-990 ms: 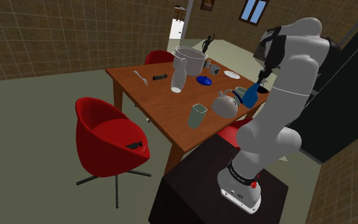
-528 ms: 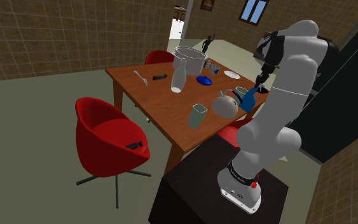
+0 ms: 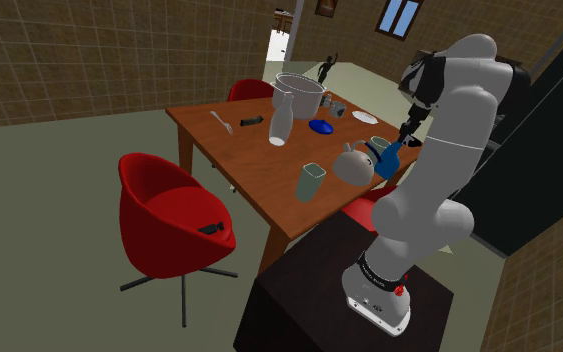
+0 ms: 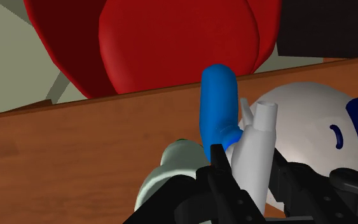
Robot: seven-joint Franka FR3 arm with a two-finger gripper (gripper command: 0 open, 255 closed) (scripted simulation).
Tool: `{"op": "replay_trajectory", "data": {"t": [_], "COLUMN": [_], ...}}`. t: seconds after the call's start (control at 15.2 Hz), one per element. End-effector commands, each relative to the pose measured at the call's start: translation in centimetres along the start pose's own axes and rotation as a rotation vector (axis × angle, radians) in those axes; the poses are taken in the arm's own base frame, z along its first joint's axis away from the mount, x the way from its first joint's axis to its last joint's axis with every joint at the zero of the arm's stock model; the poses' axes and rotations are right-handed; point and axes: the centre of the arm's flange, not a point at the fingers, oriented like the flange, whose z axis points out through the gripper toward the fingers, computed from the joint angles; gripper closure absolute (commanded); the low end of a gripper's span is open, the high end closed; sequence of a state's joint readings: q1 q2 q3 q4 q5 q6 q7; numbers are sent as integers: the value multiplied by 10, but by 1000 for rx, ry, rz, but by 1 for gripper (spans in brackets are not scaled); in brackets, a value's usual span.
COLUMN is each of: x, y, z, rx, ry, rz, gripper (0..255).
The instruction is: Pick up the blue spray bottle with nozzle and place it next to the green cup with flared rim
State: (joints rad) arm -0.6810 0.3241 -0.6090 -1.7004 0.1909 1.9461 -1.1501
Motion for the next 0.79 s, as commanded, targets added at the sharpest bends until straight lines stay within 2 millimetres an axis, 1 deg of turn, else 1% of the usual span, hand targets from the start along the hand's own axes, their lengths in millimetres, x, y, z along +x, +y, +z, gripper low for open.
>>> {"op": "replay_trajectory", "data": {"t": [0.0, 0.13, 0.2, 0.53, 0.73], "x": [0, 0, 0, 0, 0], "y": [0, 0, 0, 0, 0], "z": [0, 0, 0, 0, -40], "rx": [0, 0, 0, 0, 0], "ry": [0, 0, 0, 0, 0], "rz": [0, 0, 0, 0, 0], "gripper": [255, 255, 0, 0, 0]}}
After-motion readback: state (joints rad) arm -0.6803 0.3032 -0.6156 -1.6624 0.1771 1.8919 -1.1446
